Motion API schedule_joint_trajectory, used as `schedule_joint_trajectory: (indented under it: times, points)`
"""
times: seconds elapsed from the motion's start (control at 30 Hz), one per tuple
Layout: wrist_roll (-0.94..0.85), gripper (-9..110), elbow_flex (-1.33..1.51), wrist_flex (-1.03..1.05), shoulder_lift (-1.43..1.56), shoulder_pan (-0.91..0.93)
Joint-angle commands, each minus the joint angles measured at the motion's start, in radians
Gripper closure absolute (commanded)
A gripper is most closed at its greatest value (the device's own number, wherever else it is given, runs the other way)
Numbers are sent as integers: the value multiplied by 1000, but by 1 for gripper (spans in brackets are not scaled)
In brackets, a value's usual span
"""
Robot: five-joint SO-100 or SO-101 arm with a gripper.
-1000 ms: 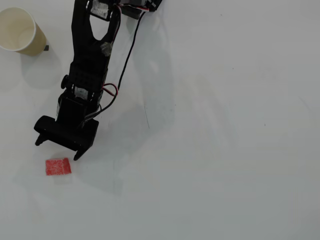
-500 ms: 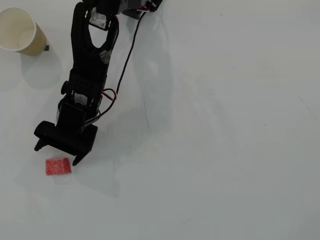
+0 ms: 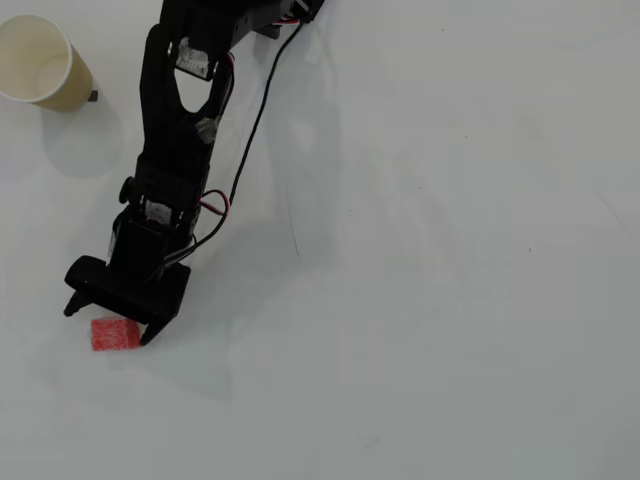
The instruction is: Pick up the cube and drop it in the cup.
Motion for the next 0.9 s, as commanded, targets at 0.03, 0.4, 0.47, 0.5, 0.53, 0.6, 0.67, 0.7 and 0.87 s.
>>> schedule_joint_trajectory:
  times: [0.03,0.4,0.47,0.5,0.53,0.6,0.67,0.7,0.87]
  points:
    - [-12,61,-176,-38,41,15]
    - [-12,61,-290,-40,-60,32]
    - [-12,61,-298,-40,-74,40]
    - [-12,61,-301,-40,-78,43]
    - [-12,61,-301,-40,-83,46]
    - [-14,61,-301,-40,-91,51]
    - [-14,62,-302,-40,-95,54]
    - [-14,62,-302,-40,-97,55]
    - [-14,62,-302,-29,-98,61]
